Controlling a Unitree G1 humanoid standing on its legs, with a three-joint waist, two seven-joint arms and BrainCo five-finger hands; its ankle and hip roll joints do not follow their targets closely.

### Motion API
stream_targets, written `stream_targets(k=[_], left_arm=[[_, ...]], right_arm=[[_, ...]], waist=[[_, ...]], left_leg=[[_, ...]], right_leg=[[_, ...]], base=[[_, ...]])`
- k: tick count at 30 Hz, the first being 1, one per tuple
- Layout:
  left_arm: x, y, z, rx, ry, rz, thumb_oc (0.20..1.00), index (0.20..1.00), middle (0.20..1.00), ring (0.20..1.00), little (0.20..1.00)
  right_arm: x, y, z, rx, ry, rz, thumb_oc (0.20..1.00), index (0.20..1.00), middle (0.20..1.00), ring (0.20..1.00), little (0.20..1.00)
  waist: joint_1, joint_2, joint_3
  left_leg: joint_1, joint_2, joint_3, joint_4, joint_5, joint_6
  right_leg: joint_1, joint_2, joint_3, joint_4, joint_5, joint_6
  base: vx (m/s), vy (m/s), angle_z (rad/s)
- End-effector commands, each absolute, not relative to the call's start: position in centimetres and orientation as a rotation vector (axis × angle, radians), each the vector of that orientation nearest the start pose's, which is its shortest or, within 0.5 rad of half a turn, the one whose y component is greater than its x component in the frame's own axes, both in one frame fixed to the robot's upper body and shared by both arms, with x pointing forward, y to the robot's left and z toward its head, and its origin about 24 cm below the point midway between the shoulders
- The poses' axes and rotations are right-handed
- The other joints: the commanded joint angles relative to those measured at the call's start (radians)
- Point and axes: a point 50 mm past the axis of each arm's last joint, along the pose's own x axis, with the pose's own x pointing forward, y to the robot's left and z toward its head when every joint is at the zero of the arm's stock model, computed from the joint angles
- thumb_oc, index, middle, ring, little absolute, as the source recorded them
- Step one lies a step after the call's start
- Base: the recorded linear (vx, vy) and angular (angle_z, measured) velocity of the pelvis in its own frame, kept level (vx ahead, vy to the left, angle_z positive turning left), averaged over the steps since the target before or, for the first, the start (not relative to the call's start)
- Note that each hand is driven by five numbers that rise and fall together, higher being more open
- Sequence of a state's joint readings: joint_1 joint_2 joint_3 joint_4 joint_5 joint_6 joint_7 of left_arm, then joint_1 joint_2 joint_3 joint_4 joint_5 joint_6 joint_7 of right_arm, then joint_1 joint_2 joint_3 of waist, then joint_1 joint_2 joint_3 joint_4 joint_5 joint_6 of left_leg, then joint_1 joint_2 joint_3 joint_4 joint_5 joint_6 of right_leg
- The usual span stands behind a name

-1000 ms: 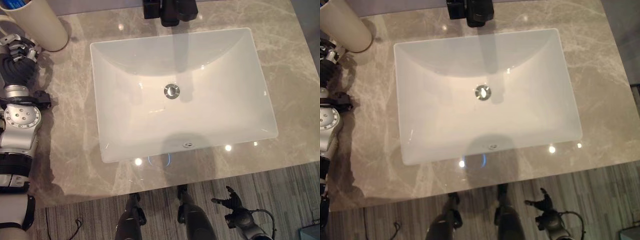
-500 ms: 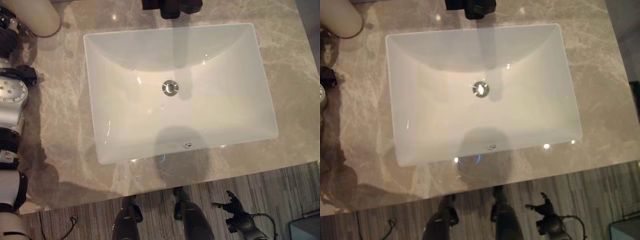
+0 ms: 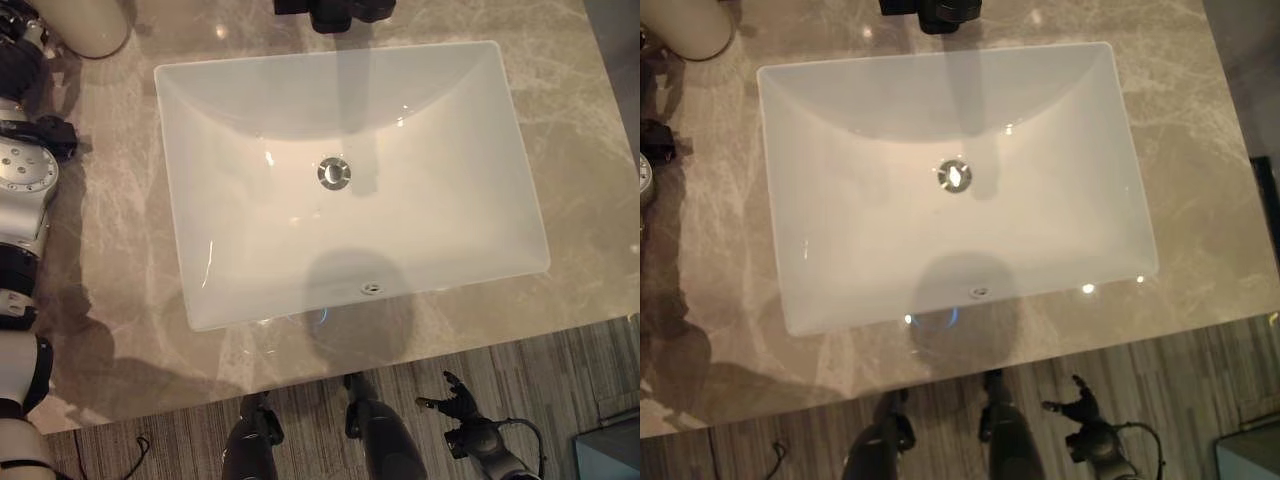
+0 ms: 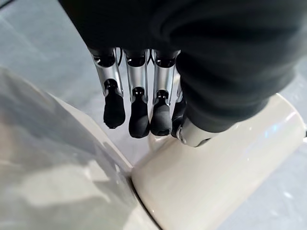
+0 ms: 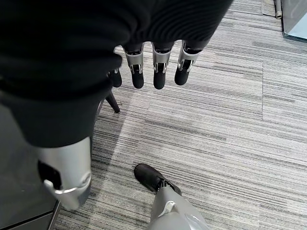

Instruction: Put brush and paste in cup on sink, flatten towel.

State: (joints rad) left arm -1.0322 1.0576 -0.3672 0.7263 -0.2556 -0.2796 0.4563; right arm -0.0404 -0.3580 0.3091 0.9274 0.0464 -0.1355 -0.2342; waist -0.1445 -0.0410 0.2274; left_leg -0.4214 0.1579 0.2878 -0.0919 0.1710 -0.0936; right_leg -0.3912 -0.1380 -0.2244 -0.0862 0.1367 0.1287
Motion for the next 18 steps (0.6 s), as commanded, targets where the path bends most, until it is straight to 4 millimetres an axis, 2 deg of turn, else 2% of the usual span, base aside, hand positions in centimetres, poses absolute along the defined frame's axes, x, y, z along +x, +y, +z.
stream_targets(k=[1, 2, 3, 4, 5, 6, 7, 8, 9, 10, 11, 12, 18], left_arm=[[34.0, 32.0, 32.9, 0.818, -0.682, 0.615, 0.2, 0.2, 0.2, 0.2, 0.2], [34.2, 31.5, 33.2, 0.852, -0.685, 0.599, 0.2, 0.2, 0.2, 0.2, 0.2], [34.4, 31.2, 33.5, 0.856, -0.692, 0.591, 0.2, 0.2, 0.2, 0.2, 0.2], [34.4, 31.1, 33.6, 0.856, -0.695, 0.591, 0.2, 0.2, 0.2, 0.2, 0.2], [34.9, 30.3, 33.8, 0.846, -0.707, 0.569, 0.2, 0.2, 0.2, 0.2, 0.2], [35.0, 30.0, 33.8, 0.843, -0.713, 0.562, 0.2, 0.2, 0.2, 0.2, 0.2], [35.0, 30.0, 33.8, 0.843, -0.712, 0.561, 0.2, 0.2, 0.2, 0.2, 0.2], [35.5, 28.7, 33.8, 0.837, -0.727, 0.523, 0.2, 0.2, 0.2, 0.2, 0.2], [35.5, 28.7, 33.9, 0.837, -0.728, 0.524, 0.2, 0.2, 0.2, 0.2, 0.2], [35.8, 28.1, 33.8, 0.851, -0.73, 0.497, 0.2, 0.2, 0.2, 0.2, 0.2], [35.8, 28.1, 33.9, 0.851, -0.732, 0.498, 0.2, 0.2, 0.2, 0.2, 0.2], [35.9, 27.9, 33.8, 0.859, -0.728, 0.489, 0.2, 0.2, 0.2, 0.2, 0.2], [36.2, 27.8, 33.7, 0.851, -0.714, 0.513, 0.2, 0.2, 0.2, 0.2, 0.2]], right_arm=[[16.4, -25.5, -11.1, -0.514, 0.74, -0.12, 1.0, 1.0, 1.0, 1.0, 1.0], [16.3, -25.6, -11.1, -0.52, 0.742, -0.116, 1.0, 1.0, 1.0, 1.0, 1.0], [16.2, -25.6, -11.2, -0.521, 0.747, -0.116, 1.0, 1.0, 1.0, 1.0, 1.0], [16.3, -25.5, -11.2, -0.519, 0.745, -0.116, 1.0, 1.0, 1.0, 1.0, 1.0], [16.1, -25.5, -11.3, -0.521, 0.755, -0.111, 1.0, 1.0, 1.0, 1.0, 1.0], [16.0, -25.5, -11.3, -0.521, 0.757, -0.112, 1.0, 1.0, 1.0, 1.0, 1.0], [16.0, -25.5, -11.4, -0.521, 0.759, -0.112, 1.0, 1.0, 1.0, 1.0, 1.0], [15.9, -25.5, -11.5, -0.52, 0.765, -0.11, 1.0, 1.0, 1.0, 1.0, 1.0], [15.9, -25.5, -11.5, -0.52, 0.763, -0.11, 1.0, 1.0, 1.0, 1.0, 1.0], [15.9, -25.4, -11.5, -0.52, 0.763, -0.104, 1.0, 1.0, 1.0, 1.0, 1.0], [15.9, -25.4, -11.4, -0.519, 0.761, -0.105, 1.0, 1.0, 1.0, 1.0, 1.0], [15.8, -25.4, -11.5, -0.519, 0.763, -0.104, 1.0, 1.0, 1.0, 1.0, 1.0], [15.9, -25.0, -11.5, -0.51, 0.757, -0.098, 1.0, 1.0, 1.0, 1.0, 1.0]], waist=[[-0.015, -0.021, -0.009], [-0.018, -0.016, -0.015], [-0.02, -0.017, -0.016], [-0.02, -0.022, -0.011], [-0.023, -0.019, -0.017], [-0.026, -0.023, -0.013], [-0.024, -0.019, -0.018], [-0.028, -0.018, -0.02], [-0.029, -0.023, -0.016], [-0.031, -0.017, -0.023], [-0.032, -0.022, -0.018], [-0.032, -0.018, -0.023], [-0.038, -0.025, -0.021]], left_leg=[[0.065, 0.039, 0.001, 0.005, -0.039, -0.075], [0.074, 0.041, -0.007, 0.005, -0.064, -0.083], [0.072, 0.041, -0.006, 0.005, -0.064, -0.083], [0.061, 0.039, 0.002, 0.005, -0.039, -0.074], [0.071, 0.043, -0.008, 0.005, -0.064, -0.083], [0.058, 0.041, 0.0, 0.005, -0.039, -0.074], [0.069, 0.043, -0.009, 0.005, -0.063, -0.083], [0.07, 0.043, -0.01, 0.005, -0.065, -0.083], [0.059, 0.041, -0.002, 0.005, -0.041, -0.074], [0.072, 0.043, -0.009, 0.005, -0.066, -0.083], [0.061, 0.041, -0.001, 0.005, -0.041, -0.074], [0.074, 0.043, -0.008, 0.005, -0.066, -0.083], [0.082, 0.047, 0.003, 0.005, -0.068, -0.083]], right_leg=[[-0.031, -0.073, 0.059, -0.001, 0.059, 0.104], [-0.023, -0.069, 0.064, -0.001, 0.041, 0.114], [-0.024, -0.068, 0.065, -0.001, 0.041, 0.115], [-0.036, -0.07, 0.061, -0.001, 0.06, 0.105], [-0.027, -0.068, 0.065, -0.001, 0.041, 0.115], [-0.038, -0.07, 0.061, -0.001, 0.06, 0.104], [-0.027, -0.068, 0.065, -0.001, 0.041, 0.114], [-0.025, -0.067, 0.066, -0.001, 0.04, 0.113], [-0.036, -0.069, 0.062, -0.001, 0.06, 0.103], [-0.025, -0.066, 0.067, -0.001, 0.04, 0.113], [-0.036, -0.068, 0.063, -0.001, 0.059, 0.103], [-0.025, -0.065, 0.068, -0.001, 0.04, 0.113], [-0.029, -0.062, 0.08, -0.001, 0.044, 0.112]], base=[[0.08, 0.012, -0.03], [0.0, -0.004, -0.06], [0.0, -0.004, -0.04], [0.0, -0.008, -0.06], [-0.08, -0.022, -0.06], [0.08, 0.007, -0.04], [0.0, -0.008, -0.05], [0.0, -0.006, -0.04], [0.01, -0.009, -0.05], [-0.08, -0.018, -0.03], [0.08, 0.01, -0.03], [0.0, 0.0, 0.0], [0.01, 0.001, 0.0]])
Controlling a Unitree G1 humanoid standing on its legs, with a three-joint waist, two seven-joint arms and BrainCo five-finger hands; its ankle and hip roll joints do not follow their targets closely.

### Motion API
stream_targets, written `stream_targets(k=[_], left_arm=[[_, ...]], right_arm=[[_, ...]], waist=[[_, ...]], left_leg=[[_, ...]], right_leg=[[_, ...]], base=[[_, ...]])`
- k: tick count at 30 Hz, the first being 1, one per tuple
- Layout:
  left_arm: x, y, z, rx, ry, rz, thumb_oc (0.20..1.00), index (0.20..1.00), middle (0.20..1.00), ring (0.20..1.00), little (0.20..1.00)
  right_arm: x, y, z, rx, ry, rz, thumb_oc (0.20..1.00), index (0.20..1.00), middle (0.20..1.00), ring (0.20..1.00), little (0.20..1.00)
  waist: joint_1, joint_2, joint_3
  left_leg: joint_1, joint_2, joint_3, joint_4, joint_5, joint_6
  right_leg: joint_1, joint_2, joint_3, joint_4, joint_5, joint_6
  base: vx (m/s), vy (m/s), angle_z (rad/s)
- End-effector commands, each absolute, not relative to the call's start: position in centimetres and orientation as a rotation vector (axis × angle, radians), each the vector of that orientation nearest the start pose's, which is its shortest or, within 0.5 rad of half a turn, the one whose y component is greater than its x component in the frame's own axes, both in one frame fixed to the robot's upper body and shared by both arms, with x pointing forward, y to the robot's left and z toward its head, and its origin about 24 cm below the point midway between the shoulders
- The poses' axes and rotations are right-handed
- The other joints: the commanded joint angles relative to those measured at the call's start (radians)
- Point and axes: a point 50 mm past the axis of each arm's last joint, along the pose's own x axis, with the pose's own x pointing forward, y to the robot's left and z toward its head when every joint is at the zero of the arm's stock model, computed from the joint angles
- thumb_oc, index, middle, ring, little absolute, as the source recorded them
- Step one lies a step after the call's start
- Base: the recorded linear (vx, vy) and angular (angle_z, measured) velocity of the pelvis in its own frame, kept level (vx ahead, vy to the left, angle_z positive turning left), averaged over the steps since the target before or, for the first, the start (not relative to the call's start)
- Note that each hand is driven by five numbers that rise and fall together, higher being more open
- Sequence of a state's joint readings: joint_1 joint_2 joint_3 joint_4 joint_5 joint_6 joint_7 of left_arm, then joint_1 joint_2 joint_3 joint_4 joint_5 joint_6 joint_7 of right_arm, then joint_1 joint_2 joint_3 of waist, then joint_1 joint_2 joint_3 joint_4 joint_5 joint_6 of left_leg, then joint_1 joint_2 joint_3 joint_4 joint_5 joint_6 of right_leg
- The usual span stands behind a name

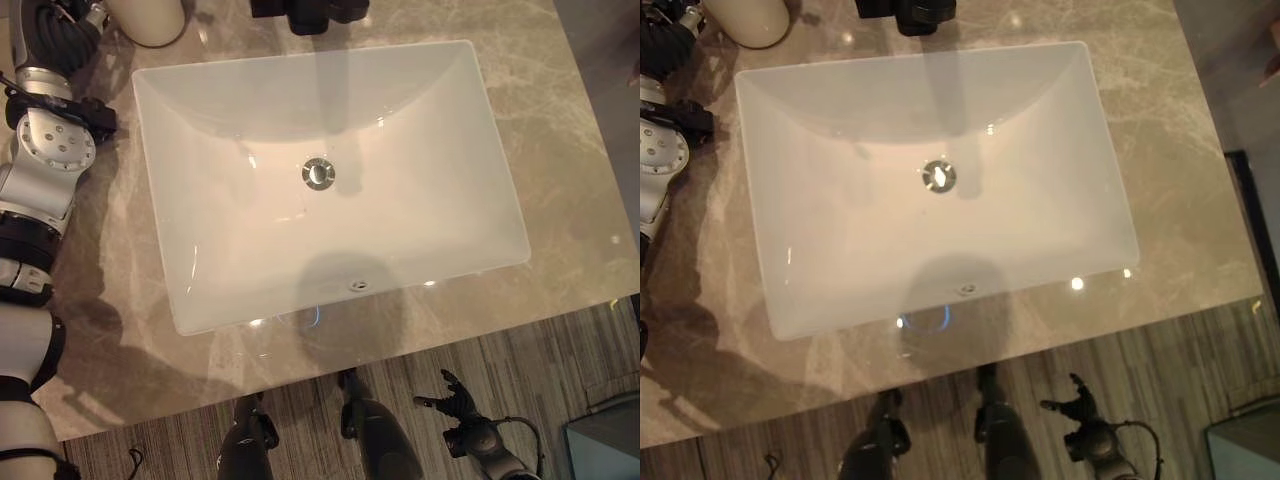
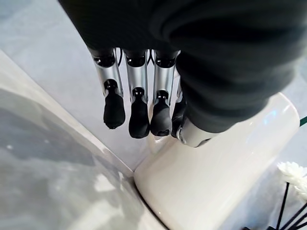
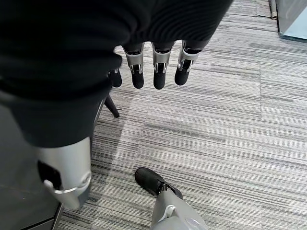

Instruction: Put brush and paste in cup on sink, flatten towel.

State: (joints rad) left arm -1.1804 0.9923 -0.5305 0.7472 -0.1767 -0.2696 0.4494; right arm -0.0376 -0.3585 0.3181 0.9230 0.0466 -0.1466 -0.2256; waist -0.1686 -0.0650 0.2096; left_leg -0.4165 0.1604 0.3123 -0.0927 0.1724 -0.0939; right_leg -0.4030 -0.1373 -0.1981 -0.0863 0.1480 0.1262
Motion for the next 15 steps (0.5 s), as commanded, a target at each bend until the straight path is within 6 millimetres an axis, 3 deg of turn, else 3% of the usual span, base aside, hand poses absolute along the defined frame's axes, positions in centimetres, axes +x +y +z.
stream_targets(k=[1, 10, 15], left_arm=[[36.2, 27.8, 33.7, 0.852, -0.714, 0.513, 0.2, 0.2, 0.2, 0.2, 0.2], [35.9, 31.2, 31.6, 0.938, -0.567, 0.613, 0.2, 0.2, 0.2, 0.2, 0.2], [34.6, 32.3, 30.0, 0.87, -0.58, 0.599, 0.2, 0.2, 0.2, 0.2, 0.2]], right_arm=[[15.9, -25.0, -11.5, -0.51, 0.757, -0.098, 1.0, 1.0, 1.0, 1.0, 1.0], [14.7, -25.8, -12.1, -0.535, 0.822, -0.114, 1.0, 1.0, 1.0, 1.0, 1.0], [14.3, -26.2, -12.4, -0.53, 0.857, -0.127, 1.0, 1.0, 1.0, 1.0, 1.0]], waist=[[-0.014, -0.001, -0.003], [0.001, -0.017, -0.02], [0.034, -0.019, -0.031]], left_leg=[[0.077, 0.045, -0.021, 0.005, -0.069, -0.083], [0.106, 0.054, -0.019, 0.005, -0.047, -0.075], [0.14, 0.058, -0.028, 0.005, -0.05, -0.076]], right_leg=[[-0.017, -0.063, 0.054, -0.001, 0.033, 0.115], [0.012, -0.053, 0.043, -0.001, 0.038, 0.095], [0.058, -0.049, 0.026, -0.001, 0.022, 0.086]], base=[[0.0, 0.0, 0.0], [-0.02, -0.028, -0.04], [0.01, -0.028, 0.0]])
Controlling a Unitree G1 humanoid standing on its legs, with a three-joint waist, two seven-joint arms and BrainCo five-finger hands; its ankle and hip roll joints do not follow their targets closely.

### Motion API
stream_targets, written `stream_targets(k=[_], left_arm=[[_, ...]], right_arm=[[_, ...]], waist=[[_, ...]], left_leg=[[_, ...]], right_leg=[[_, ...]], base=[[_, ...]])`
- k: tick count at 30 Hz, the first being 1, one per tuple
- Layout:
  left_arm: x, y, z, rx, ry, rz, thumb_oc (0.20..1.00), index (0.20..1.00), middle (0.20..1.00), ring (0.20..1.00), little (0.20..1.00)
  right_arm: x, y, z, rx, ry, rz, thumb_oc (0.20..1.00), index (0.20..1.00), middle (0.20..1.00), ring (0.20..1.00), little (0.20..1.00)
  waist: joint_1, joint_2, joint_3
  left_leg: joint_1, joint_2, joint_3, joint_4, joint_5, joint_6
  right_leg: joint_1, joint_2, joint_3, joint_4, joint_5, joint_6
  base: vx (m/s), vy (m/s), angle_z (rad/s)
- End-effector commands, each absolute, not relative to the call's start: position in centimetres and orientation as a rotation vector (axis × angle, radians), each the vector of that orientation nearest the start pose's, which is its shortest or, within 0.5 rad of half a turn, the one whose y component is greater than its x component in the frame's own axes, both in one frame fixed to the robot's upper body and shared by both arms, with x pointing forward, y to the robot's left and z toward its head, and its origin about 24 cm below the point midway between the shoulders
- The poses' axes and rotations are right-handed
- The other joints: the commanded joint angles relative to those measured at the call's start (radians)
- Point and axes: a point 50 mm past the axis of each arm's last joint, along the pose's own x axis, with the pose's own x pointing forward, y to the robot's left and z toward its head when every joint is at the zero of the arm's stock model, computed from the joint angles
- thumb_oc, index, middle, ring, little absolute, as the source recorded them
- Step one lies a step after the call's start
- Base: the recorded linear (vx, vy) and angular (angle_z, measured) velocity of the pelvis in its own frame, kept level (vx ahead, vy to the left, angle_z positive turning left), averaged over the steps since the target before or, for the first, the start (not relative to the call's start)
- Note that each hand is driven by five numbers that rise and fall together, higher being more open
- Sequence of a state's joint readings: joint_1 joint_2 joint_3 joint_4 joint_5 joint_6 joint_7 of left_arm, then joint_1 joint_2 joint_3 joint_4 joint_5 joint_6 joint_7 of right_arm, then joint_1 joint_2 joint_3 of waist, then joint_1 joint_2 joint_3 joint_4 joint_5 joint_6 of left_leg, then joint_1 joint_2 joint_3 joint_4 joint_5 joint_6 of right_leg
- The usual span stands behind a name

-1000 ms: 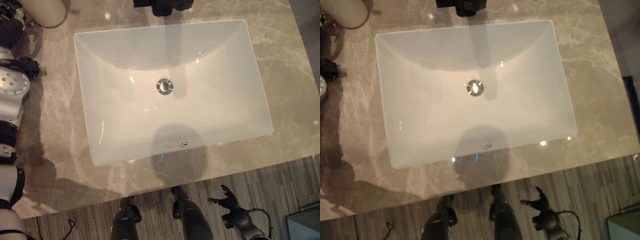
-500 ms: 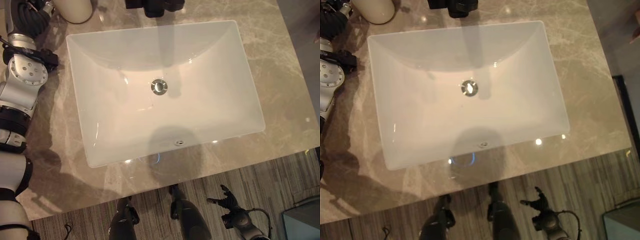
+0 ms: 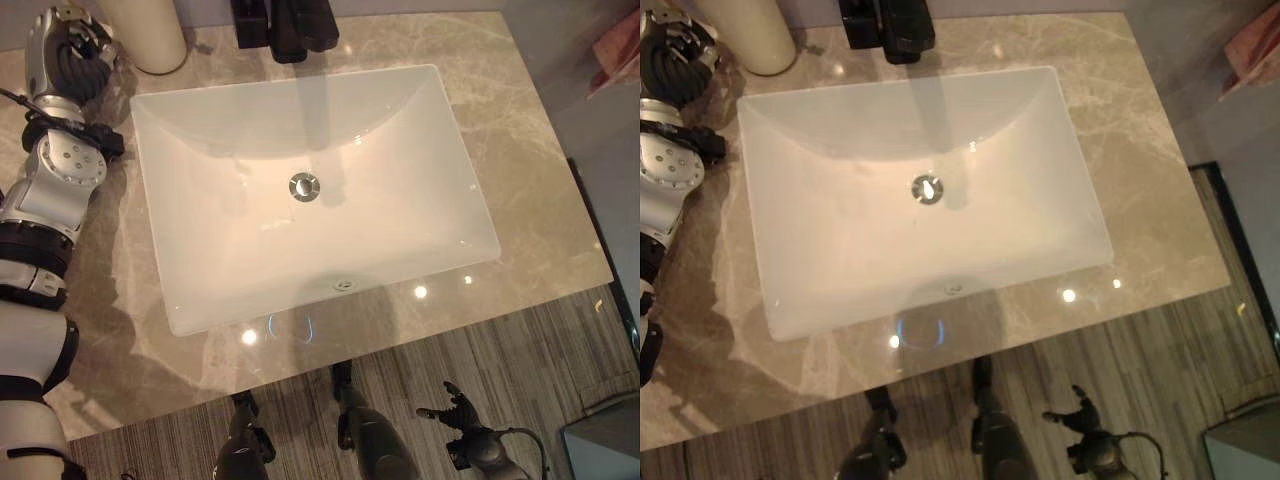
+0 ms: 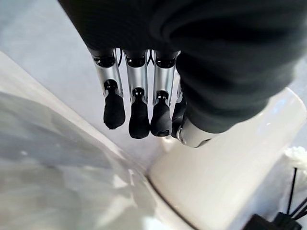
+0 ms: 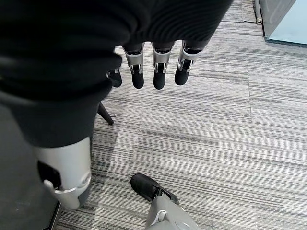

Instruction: Put brush and paste in cup on sink, flatten towel.

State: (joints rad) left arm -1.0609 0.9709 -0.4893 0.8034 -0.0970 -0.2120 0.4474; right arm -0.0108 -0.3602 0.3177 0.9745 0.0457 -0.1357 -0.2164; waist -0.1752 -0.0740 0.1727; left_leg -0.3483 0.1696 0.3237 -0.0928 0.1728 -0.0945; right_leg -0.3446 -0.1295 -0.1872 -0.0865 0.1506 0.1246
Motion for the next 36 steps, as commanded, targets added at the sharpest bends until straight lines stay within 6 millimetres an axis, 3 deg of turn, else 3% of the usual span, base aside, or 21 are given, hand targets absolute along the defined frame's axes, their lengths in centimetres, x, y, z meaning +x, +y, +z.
stream_targets(k=[1, 6, 9, 10, 12, 16, 17, 18, 19, 20, 22, 23, 25, 28, 29, 30, 31, 33, 34, 35, 36], left_arm=[[33.8, 32.7, 29.4, 0.83, -0.603, 0.597, 0.2, 0.2, 0.2, 0.2, 0.2], [30.4, 33.4, 27.3, 0.847, -0.673, 0.609, 0.2, 0.2, 0.2, 0.2, 0.2], [25.6, 36.2, 23.0, 0.777, -0.633, 0.74, 0.2, 0.2, 0.2, 0.2, 0.2], [25.6, 36.2, 23.0, 0.777, -0.633, 0.741, 0.2, 0.2, 0.2, 0.2, 0.2], [21.6, 38.4, 17.3, 0.649, -0.476, 0.87, 0.2, 0.2, 0.2, 0.2, 0.2], [16.2, 41.1, 9.7, 0.562, -0.152, 1.045, 0.2, 0.2, 0.2, 0.2, 0.2], [15.1, 41.4, 7.6, 0.54, -0.047, 1.08, 0.736, 0.736, 0.736, 0.736, 0.736], [12.9, 42.2, 3.5, 0.465, 0.163, 1.155, 1.0, 1.0, 1.0, 1.0, 1.0], [10.9, 41.9, -0.2, 0.39, 0.369, 1.153, 1.0, 1.0, 1.0, 1.0, 1.0], [8.0, 41.0, -4.5, 0.391, 0.674, 1.038, 1.0, 1.0, 1.0, 1.0, 1.0], [4.9, 39.2, -7.8, 0.448, 0.944, 0.857, 1.0, 1.0, 1.0, 1.0, 1.0], [3.1, 37.6, -10.2, 0.424, 1.133, 0.71, 1.0, 1.0, 1.0, 1.0, 1.0], [0.5, 35.6, -12.3, 0.436, 1.371, 0.513, 1.0, 1.0, 1.0, 1.0, 1.0], [1.1, 31.5, -14.5, 0.708, 1.492, -0.07, 1.0, 1.0, 1.0, 1.0, 1.0], [1.0, 30.7, -14.9, 0.777, 1.517, -0.235, 1.0, 1.0, 1.0, 1.0, 1.0], [2.3, 30.2, -15.0, 0.863, 1.488, -0.35, 1.0, 1.0, 1.0, 1.0, 1.0], [7.4, 29.1, -14.8, 0.765, 1.337, -0.214, 1.0, 1.0, 1.0, 1.0, 1.0], [10.0, 27.0, -15.0, 0.808, 1.25, -0.315, 1.0, 1.0, 1.0, 1.0, 1.0], [12.2, 25.1, -15.0, 0.843, 1.171, -0.382, 1.0, 1.0, 1.0, 1.0, 1.0], [12.9, 24.5, -14.9, 0.852, 1.135, -0.386, 1.0, 1.0, 1.0, 1.0, 1.0], [12.9, 24.5, -14.9, 0.852, 1.135, -0.386, 1.0, 1.0, 1.0, 1.0, 1.0]], right_arm=[[14.2, -26.1, -12.5, -0.522, 0.865, -0.125, 1.0, 1.0, 1.0, 1.0, 1.0], [13.5, -26.0, -12.8, -0.526, 0.887, -0.115, 1.0, 1.0, 1.0, 1.0, 1.0], [12.8, -25.4, -13.5, -0.524, 0.928, -0.103, 1.0, 1.0, 1.0, 1.0, 1.0], [12.8, -25.4, -13.5, -0.525, 0.928, -0.102, 1.0, 1.0, 1.0, 1.0, 1.0], [12.1, -25.1, -14.0, -0.531, 0.968, -0.089, 1.0, 1.0, 1.0, 1.0, 1.0], [11.6, -25.8, -14.2, -0.514, 1.017, -0.121, 1.0, 1.0, 1.0, 1.0, 1.0], [11.6, -26.0, -14.2, -0.518, 1.017, -0.127, 1.0, 1.0, 1.0, 1.0, 1.0], [11.5, -26.3, -14.1, -0.528, 1.025, -0.128, 1.0, 1.0, 1.0, 1.0, 1.0], [11.9, -26.6, -13.9, -0.546, 1.019, -0.124, 1.0, 1.0, 1.0, 1.0, 1.0], [12.3, -27.7, -13.4, -0.57, 1.024, -0.138, 1.0, 1.0, 1.0, 1.0, 1.0], [13.2, -29.3, -12.6, -0.605, 1.019, -0.162, 1.0, 1.0, 1.0, 1.0, 1.0], [14.3, -30.4, -11.7, -0.608, 0.993, -0.184, 1.0, 1.0, 1.0, 1.0, 1.0], [14.6, -31.1, -11.5, -0.614, 1.016, -0.173, 1.0, 1.0, 1.0, 1.0, 1.0], [14.4, -32.0, -11.1, -0.645, 1.037, -0.136, 1.0, 1.0, 1.0, 1.0, 1.0], [13.9, -32.3, -11.1, -0.666, 1.056, -0.109, 1.0, 1.0, 1.0, 1.0, 1.0], [13.8, -32.8, -10.8, -0.689, 1.05, -0.104, 1.0, 1.0, 1.0, 1.0, 1.0], [14.4, -33.5, -10.3, -0.561, 1.009, -0.295, 1.0, 1.0, 1.0, 1.0, 1.0], [14.0, -33.1, -10.8, -0.518, 1.042, -0.313, 1.0, 1.0, 1.0, 1.0, 1.0], [15.4, -32.7, -10.2, -0.599, 0.977, -0.292, 1.0, 1.0, 1.0, 1.0, 1.0], [16.1, -32.3, -9.9, -0.626, 0.933, -0.273, 1.0, 1.0, 1.0, 1.0, 1.0], [16.1, -32.2, -9.9, -0.626, 0.933, -0.273, 1.0, 1.0, 1.0, 1.0, 1.0]], waist=[[0.05, -0.01, 0.004], [0.085, 0.005, -0.002], [0.13, 0.014, -0.002], [0.128, 0.014, -0.004], [0.166, 0.026, 0.0], [0.206, 0.05, 0.008], [0.21, 0.056, 0.005], [0.214, 0.061, 0.002], [0.216, 0.065, 0.0], [0.216, 0.069, -0.001], [0.221, 0.068, 0.0], [0.219, 0.065, 0.008], [0.203, 0.062, 0.008], [0.163, 0.066, -0.017], [0.145, 0.067, -0.028], [0.124, 0.066, -0.036], [0.099, 0.059, -0.026], [0.081, 0.057, -0.027], [0.068, 0.063, -0.011], [0.067, 0.072, 0.001], [0.066, 0.07, 0.0]], left_leg=[[0.084, 0.051, -0.042, 0.005, -0.052, -0.077], [0.129, 0.054, -0.058, 0.005, -0.056, -0.081], [0.166, 0.067, -0.074, 0.005, -0.049, -0.086], [0.162, 0.066, -0.075, 0.005, -0.045, -0.085], [0.193, 0.076, -0.084, 0.005, -0.038, -0.09], [0.22, 0.084, -0.113, 0.005, -0.017, -0.093], [0.225, 0.085, -0.116, 0.005, -0.01, -0.092], [0.237, 0.087, -0.115, 0.005, -0.007, -0.088], [0.254, 0.086, -0.116, 0.005, -0.008, -0.081], [0.266, 0.078, -0.124, 0.005, -0.006, -0.071], [0.28, 0.054, -0.164, 0.049, -0.036, -0.054], [0.253, 0.023, -0.233, 0.123, -0.086, -0.039], [0.239, -0.038, -0.323, 0.195, -0.17, -0.02], [0.267, -0.087, -0.375, 0.211, -0.242, 0.008], [0.279, -0.094, -0.36, 0.197, -0.253, 0.015], [0.289, -0.108, -0.335, 0.189, -0.263, 0.027], [0.27, -0.165, -0.312, 0.17, -0.267, 0.07], [0.269, -0.189, -0.28, 0.132, -0.248, 0.085], [0.284, -0.184, -0.219, 0.112, -0.245, 0.09], [0.289, -0.173, -0.185, 0.108, -0.239, 0.089], [0.287, -0.175, -0.184, 0.107, -0.236, 0.089]], right_leg=[[0.016, -0.055, 0.01, -0.001, 0.014, 0.085], [0.084, -0.045, -0.011, -0.001, -0.018, 0.07], [0.15, -0.02, -0.032, -0.001, -0.058, 0.046], [0.146, -0.021, -0.032, -0.001, -0.055, 0.045], [0.203, -0.001, -0.053, -0.001, -0.088, 0.024], [0.263, 0.033, -0.079, 0.004, -0.129, -0.006], [0.275, 0.04, -0.089, 0.001, -0.134, -0.01], [0.289, 0.047, -0.096, 0.001, -0.141, -0.015], [0.3, 0.052, -0.096, 0.003, -0.147, -0.017], [0.307, 0.052, -0.088, 0.002, -0.143, -0.016], [0.319, 0.042, -0.073, 0.002, -0.136, -0.013], [0.309, 0.03, -0.053, 0.008, -0.126, -0.014], [0.291, 0.015, -0.018, 0.018, -0.112, -0.015], [0.256, 0.005, 0.04, 0.037, -0.092, -0.007], [0.246, -0.003, 0.053, 0.039, -0.081, 0.002], [0.237, -0.018, 0.064, 0.04, -0.063, 0.015], [0.152, -0.063, 0.121, 0.049, 0.016, 0.06], [0.111, -0.089, 0.147, 0.032, 0.071, 0.081], [0.087, -0.116, 0.094, 0.025, 0.105, 0.1], [0.081, -0.111, 0.041, 0.038, 0.072, 0.093], [0.078, -0.113, 0.042, 0.039, 0.073, 0.093]], base=[[0.03, -0.079, 0.03], [0.03, -0.064, 0.09], [0.01, -0.101, 0.24], [0.02, -0.097, 0.34], [0.02, -0.121, 0.38], [-0.04, -0.109, 0.27], [-0.06, -0.095, 0.27], [-0.05, -0.069, 0.25], [-0.04, -0.028, 0.33], [-0.03, 0.025, 0.25], [-0.09, 0.078, -0.04], [-0.16, 0.12, -0.28], [-0.16, 0.174, -0.29], [-0.11, 0.292, -0.62], [-0.08, 0.364, -0.67], [-0.3, 0.616, -0.49], [-0.37, 0.648, -0.59], [-0.35, 0.51, -1.3], [-0.29, 0.364, -1.19], [-0.24, 0.27, -0.88], [-0.3, 0.243, -1.85]])
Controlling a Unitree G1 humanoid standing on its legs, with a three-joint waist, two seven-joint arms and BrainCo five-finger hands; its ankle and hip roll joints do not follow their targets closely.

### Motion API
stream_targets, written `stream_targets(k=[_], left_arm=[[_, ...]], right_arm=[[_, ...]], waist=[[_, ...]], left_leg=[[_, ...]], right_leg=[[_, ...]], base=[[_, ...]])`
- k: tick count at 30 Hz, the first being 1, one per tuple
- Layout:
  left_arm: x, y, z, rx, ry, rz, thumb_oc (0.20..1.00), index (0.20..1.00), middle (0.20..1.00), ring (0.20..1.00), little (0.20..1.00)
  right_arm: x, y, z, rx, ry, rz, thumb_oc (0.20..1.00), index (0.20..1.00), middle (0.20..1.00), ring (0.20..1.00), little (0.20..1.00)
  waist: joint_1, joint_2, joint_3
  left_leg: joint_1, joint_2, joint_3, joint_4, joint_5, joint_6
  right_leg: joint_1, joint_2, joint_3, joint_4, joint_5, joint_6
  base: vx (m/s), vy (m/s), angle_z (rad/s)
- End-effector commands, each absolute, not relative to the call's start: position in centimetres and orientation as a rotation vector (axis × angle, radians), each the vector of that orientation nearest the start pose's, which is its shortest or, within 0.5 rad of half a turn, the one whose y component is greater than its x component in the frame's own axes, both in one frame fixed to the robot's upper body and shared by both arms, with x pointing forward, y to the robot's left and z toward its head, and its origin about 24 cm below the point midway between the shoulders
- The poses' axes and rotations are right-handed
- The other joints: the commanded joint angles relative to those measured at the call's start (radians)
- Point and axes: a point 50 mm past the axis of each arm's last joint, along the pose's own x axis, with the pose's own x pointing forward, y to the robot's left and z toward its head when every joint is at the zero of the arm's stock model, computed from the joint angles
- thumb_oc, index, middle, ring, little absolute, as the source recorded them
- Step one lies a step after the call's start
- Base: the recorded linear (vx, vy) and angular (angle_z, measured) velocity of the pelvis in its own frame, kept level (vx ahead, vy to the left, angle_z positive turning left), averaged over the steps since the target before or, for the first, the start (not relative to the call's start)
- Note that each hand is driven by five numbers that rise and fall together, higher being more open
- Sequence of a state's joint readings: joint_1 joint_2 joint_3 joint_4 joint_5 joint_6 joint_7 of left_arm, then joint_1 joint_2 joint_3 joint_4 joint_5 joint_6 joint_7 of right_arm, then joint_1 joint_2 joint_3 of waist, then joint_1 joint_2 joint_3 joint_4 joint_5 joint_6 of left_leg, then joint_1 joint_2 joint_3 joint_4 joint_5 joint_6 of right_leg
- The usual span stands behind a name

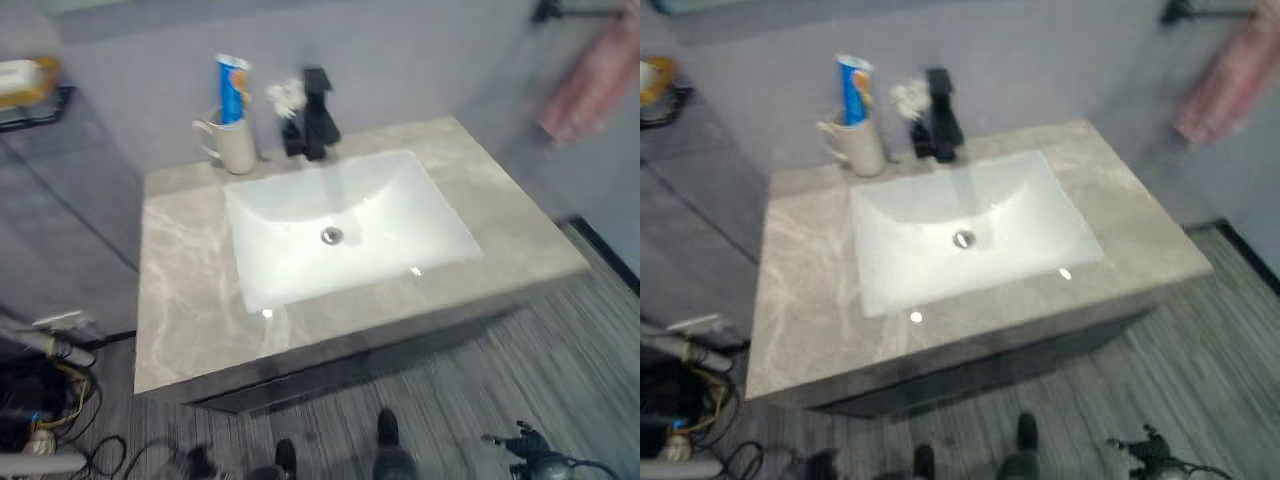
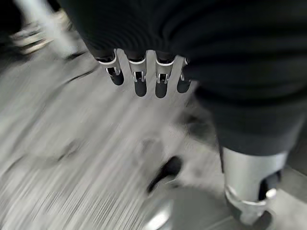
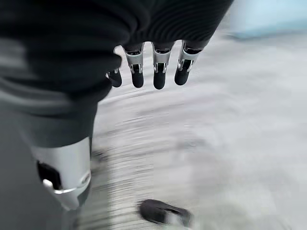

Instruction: Put brush and paste in cup on sink, flatten towel.

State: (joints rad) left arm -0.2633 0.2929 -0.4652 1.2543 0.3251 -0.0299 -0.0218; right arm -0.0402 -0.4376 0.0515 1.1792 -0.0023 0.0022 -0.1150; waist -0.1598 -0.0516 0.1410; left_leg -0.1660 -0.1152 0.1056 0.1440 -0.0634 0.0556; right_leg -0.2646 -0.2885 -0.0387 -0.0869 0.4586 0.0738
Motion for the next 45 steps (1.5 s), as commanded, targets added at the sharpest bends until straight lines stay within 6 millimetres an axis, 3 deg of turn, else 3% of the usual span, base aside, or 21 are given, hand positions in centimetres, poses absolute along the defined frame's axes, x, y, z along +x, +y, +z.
stream_targets(k=[1, 7, 10, 14, 17, 19, 20, 22, 25, 26, 30, 33, 34, 35, 37, 39, 40, 41, 42, 43, 45], left_arm=[[13.1, 23.8, -14.9, 0.897, 1.104, -0.401, 1.0, 1.0, 1.0, 1.0, 1.0], [14.6, 23.8, -14.4, 0.905, 1.055, -0.34, 1.0, 1.0, 1.0, 1.0, 1.0], [14.6, 24.1, -14.3, 0.874, 1.044, -0.281, 1.0, 1.0, 1.0, 1.0, 1.0], [15.3, 24.6, -13.7, 0.775, 0.998, -0.154, 1.0, 1.0, 1.0, 1.0, 1.0], [15.5, 24.9, -13.5, 0.732, 0.989, -0.112, 1.0, 1.0, 1.0, 1.0, 1.0], [17.6, 24.9, -12.3, 0.704, 0.89, -0.073, 1.0, 1.0, 1.0, 1.0, 1.0], [18.2, 24.9, -11.8, 0.691, 0.853, -0.052, 1.0, 1.0, 1.0, 1.0, 1.0], [18.8, 24.9, -11.5, 0.658, 0.822, 0.015, 1.0, 1.0, 1.0, 1.0, 1.0], [18.7, 25.1, -11.5, 0.586, 0.813, 0.077, 1.0, 1.0, 1.0, 1.0, 1.0], [19.4, 25.0, -10.9, 0.557, 0.761, 0.117, 1.0, 1.0, 1.0, 1.0, 1.0], [21.8, 24.3, -9.0, 0.617, 0.616, 0.115, 1.0, 1.0, 1.0, 1.0, 1.0], [21.9, 23.9, -9.0, 0.642, 0.603, 0.104, 1.0, 1.0, 1.0, 1.0, 1.0], [21.6, 23.5, -9.4, 0.631, 0.62, 0.077, 1.0, 1.0, 1.0, 1.0, 1.0], [21.6, 23.5, -9.4, 0.631, 0.62, 0.077, 1.0, 1.0, 1.0, 1.0, 1.0], [22.1, 22.7, -8.9, 0.646, 0.573, 0.045, 1.0, 1.0, 1.0, 1.0, 1.0], [22.9, 22.1, -7.9, 0.633, 0.491, 0.05, 1.0, 1.0, 1.0, 1.0, 1.0], [23.4, 21.8, -7.4, 0.631, 0.459, 0.037, 1.0, 1.0, 1.0, 1.0, 1.0], [23.5, 21.8, -7.4, 0.631, 0.459, 0.037, 1.0, 1.0, 1.0, 1.0, 1.0], [23.5, 22.1, -7.4, 0.666, 0.459, 0.024, 1.0, 1.0, 1.0, 1.0, 1.0], [23.3, 22.3, -7.5, 0.671, 0.47, 0.028, 1.0, 1.0, 1.0, 1.0, 1.0], [23.4, 22.7, -7.7, 0.695, 0.483, 0.034, 1.0, 1.0, 1.0, 1.0, 1.0]], right_arm=[[15.8, -31.7, -10.1, -0.643, 0.917, -0.245, 1.0, 1.0, 1.0, 1.0, 1.0], [13.9, -30.5, -11.5, -0.612, 0.976, -0.219, 1.0, 1.0, 1.0, 1.0, 1.0], [13.6, -29.4, -12.7, -0.521, 1.049, -0.239, 1.0, 1.0, 1.0, 1.0, 1.0], [13.4, -27.3, -13.5, -0.324, 1.036, -0.259, 1.0, 1.0, 1.0, 1.0, 1.0], [12.6, -27.1, -13.8, -0.284, 1.04, -0.259, 1.0, 1.0, 1.0, 1.0, 1.0], [13.4, -27.0, -13.1, -0.227, 0.956, -0.255, 1.0, 1.0, 1.0, 1.0, 1.0], [14.2, -26.9, -12.6, -0.235, 0.913, -0.233, 1.0, 1.0, 1.0, 1.0, 1.0], [14.8, -26.9, -12.3, -0.244, 0.889, -0.233, 1.0, 1.0, 1.0, 1.0, 1.0], [14.7, -26.8, -12.2, -0.222, 0.865, -0.26, 1.0, 1.0, 1.0, 1.0, 1.0], [17.0, -25.9, -11.1, -0.232, 0.77, -0.23, 1.0, 1.0, 1.0, 1.0, 1.0], [20.7, -24.0, -8.4, 0.001, 0.534, -0.281, 1.0, 1.0, 1.0, 1.0, 1.0], [21.3, -23.4, -8.3, 0.012, 0.519, -0.286, 1.0, 1.0, 1.0, 1.0, 1.0], [21.3, -23.5, -8.3, -0.011, 0.524, -0.292, 1.0, 1.0, 1.0, 1.0, 1.0], [21.3, -23.5, -8.3, -0.011, 0.525, -0.292, 1.0, 1.0, 1.0, 1.0, 1.0], [21.7, -23.9, -7.7, -0.009, 0.502, -0.311, 1.0, 1.0, 1.0, 1.0, 1.0], [22.1, -23.8, -6.7, 0.094, 0.432, -0.331, 1.0, 1.0, 1.0, 1.0, 1.0], [21.4, -24.8, -6.6, 0.145, 0.409, -0.366, 1.0, 1.0, 1.0, 1.0, 1.0], [21.4, -24.8, -6.6, 0.145, 0.409, -0.366, 1.0, 1.0, 1.0, 1.0, 1.0], [20.8, -25.3, -6.8, 0.196, 0.399, -0.414, 1.0, 1.0, 1.0, 1.0, 1.0], [20.3, -25.5, -7.0, 0.194, 0.412, -0.414, 1.0, 1.0, 1.0, 1.0, 1.0], [19.2, -25.4, -7.5, 0.188, 0.432, -0.434, 1.0, 1.0, 1.0, 1.0, 1.0]], waist=[[0.046, 0.06, 0.045], [0.059, 0.064, 0.03], [0.114, 0.056, -0.014], [0.127, 0.032, -0.041], [0.12, 0.025, -0.043], [0.114, 0.001, -0.009], [0.135, 0.007, 0.015], [0.182, 0.004, 0.04], [0.167, 0.003, 0.039], [0.182, 0.01, 0.057], [0.155, 0.008, 0.126], [0.151, 0.009, 0.12], [0.158, 0.009, 0.097], [0.158, 0.009, 0.097], [0.159, 0.015, 0.116], [0.154, 0.04, 0.147], [0.13, 0.041, 0.156], [0.131, 0.042, 0.154], [0.119, 0.042, 0.146], [0.105, 0.05, 0.141], [0.061, 0.066, 0.13]], left_leg=[[0.119, 0.124, 0.108, -0.151, 0.015, -0.057], [0.164, 0.148, 0.272, -0.176, 0.022, -0.032], [0.15, 0.196, 0.457, -0.153, 0.033, -0.027], [0.154, 0.229, 0.564, -0.13, 0.04, -0.051], [0.144, 0.243, 0.543, -0.111, 0.047, -0.064], [0.078, 0.31, 0.482, 0.129, 0.032, -0.094], [0.037, 0.321, 0.372, 0.203, 0.053, -0.118], [-0.036, 0.208, 0.125, 0.195, 0.078, -0.099], [-0.072, 0.242, 0.122, 0.145, 0.066, -0.101], [-0.09, 0.246, 0.095, 0.135, 0.087, -0.086], [-0.136, 0.244, 0.1, 0.336, -0.035, -0.043], [-0.131, 0.23, 0.096, 0.396, -0.108, -0.021], [-0.077, 0.187, 0.099, 0.335, -0.133, 0.011], [-0.075, 0.186, 0.1, 0.334, -0.133, 0.012], [-0.021, 0.144, 0.11, 0.28, -0.135, 0.04], [0.025, 0.139, 0.093, 0.232, -0.143, 0.05], [0.07, 0.113, 0.068, 0.148, -0.115, 0.047], [0.068, 0.114, 0.068, 0.146, -0.112, 0.047], [0.124, 0.092, 0.092, 0.091, -0.138, 0.032], [0.143, 0.091, 0.075, 0.079, -0.138, 0.018], [0.222, 0.092, 0.042, 0.033, -0.142, -0.022]], right_leg=[[0.01, 0.048, -0.202, 0.112, -0.289, 0.125], [0.102, 0.116, -0.24, 0.312, -0.455, 0.09], [0.208, 0.105, -0.436, 0.316, -0.514, 0.066], [0.225, 0.147, -0.406, 0.208, -0.505, 0.067], [0.236, 0.18, -0.334, 0.173, -0.511, 0.049], [0.252, 0.202, -0.287, 0.143, -0.527, 0.014], [0.271, 0.226, -0.261, 0.128, -0.539, -0.002], [0.277, 0.23, -0.205, 0.118, -0.528, -0.016], [0.3, 0.22, -0.201, 0.14, -0.556, -0.006], [0.269, 0.239, -0.191, 0.259, -0.607, -0.021], [0.161, 0.214, -0.201, 0.549, -0.726, -0.046], [0.158, 0.197, -0.199, 0.602, -0.761, -0.043], [0.156, 0.165, -0.194, 0.65, -0.666, 0.022], [0.156, 0.164, -0.193, 0.65, -0.666, 0.023], [0.084, 0.114, -0.166, 0.758, -0.435, 0.081], [0.0, 0.097, -0.173, 0.84, -0.429, 0.088], [-0.107, 0.206, -0.137, 0.773, -0.469, 0.075], [-0.108, 0.208, -0.137, 0.769, -0.466, 0.074], [-0.117, 0.133, -0.221, 0.519, -0.462, 0.077], [-0.117, 0.136, -0.21, 0.429, -0.455, 0.072], [-0.158, 0.139, -0.054, 0.195, -0.365, 0.103]], base=[[-0.27, 0.223, -2.16], [-0.16, 0.13, -1.68], [-0.24, -0.054, -1.84], [-0.08, -0.157, -2.0], [0.04, -0.196, -1.0], [0.04, -0.369, -0.62], [0.01, -0.157, -0.5], [0.0, -0.041, -1.29], [0.11, 0.003, -0.64], [0.08, 0.053, 0.06], [0.0, 0.06, -0.37], [0.23, 0.185, 0.16], [0.3, 0.251, 0.34], [0.3, 0.294, 0.19], [0.14, 0.252, -0.07], [0.26, 0.23, 0.09], [0.28, 0.1, 0.02], [0.5, 0.12, 0.17], [0.43, 0.081, 0.44], [0.82, 0.062, 0.66], [0.81, -0.078, 0.83]])
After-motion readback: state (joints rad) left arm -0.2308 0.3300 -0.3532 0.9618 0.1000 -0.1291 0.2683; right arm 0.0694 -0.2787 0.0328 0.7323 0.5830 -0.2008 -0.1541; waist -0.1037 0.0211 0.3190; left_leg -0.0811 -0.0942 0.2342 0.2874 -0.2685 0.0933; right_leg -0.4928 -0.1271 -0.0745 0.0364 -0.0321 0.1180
